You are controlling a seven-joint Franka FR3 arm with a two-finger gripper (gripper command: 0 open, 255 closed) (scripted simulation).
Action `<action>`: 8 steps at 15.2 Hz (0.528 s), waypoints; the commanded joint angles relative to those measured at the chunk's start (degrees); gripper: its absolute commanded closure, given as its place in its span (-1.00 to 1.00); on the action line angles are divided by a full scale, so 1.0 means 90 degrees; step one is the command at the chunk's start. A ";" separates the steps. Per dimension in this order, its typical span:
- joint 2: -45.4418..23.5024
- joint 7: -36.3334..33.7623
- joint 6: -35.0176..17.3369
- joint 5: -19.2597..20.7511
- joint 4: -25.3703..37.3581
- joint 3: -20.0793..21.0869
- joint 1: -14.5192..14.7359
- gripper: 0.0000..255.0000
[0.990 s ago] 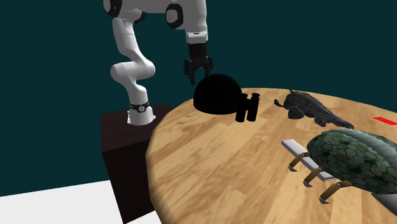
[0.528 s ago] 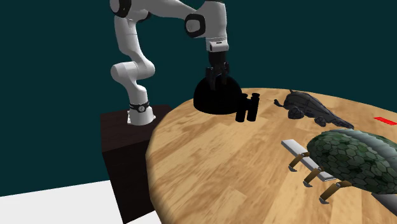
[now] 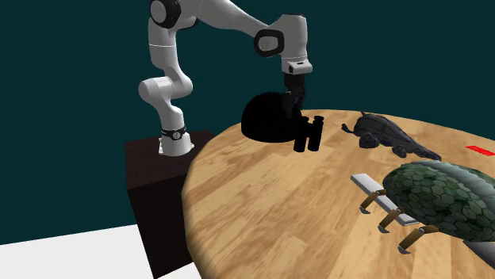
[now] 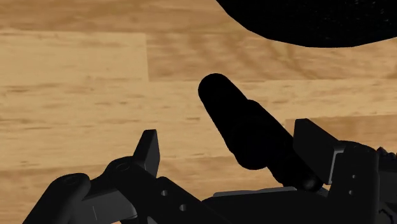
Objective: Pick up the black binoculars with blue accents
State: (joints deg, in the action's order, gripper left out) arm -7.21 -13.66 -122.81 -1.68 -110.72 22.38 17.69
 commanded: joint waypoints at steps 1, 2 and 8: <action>-0.0417 -0.0187 -0.0056 0.0183 0.0357 0.0090 0.0169 -1.00; -0.0549 -0.0236 -0.0063 0.0241 0.0479 0.0106 0.0226 -1.00; -0.0750 -0.0270 -0.0526 0.0331 0.0204 0.0074 0.0257 -1.00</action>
State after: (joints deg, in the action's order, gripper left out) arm -13.68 -16.03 -126.92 1.17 -108.55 23.08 19.95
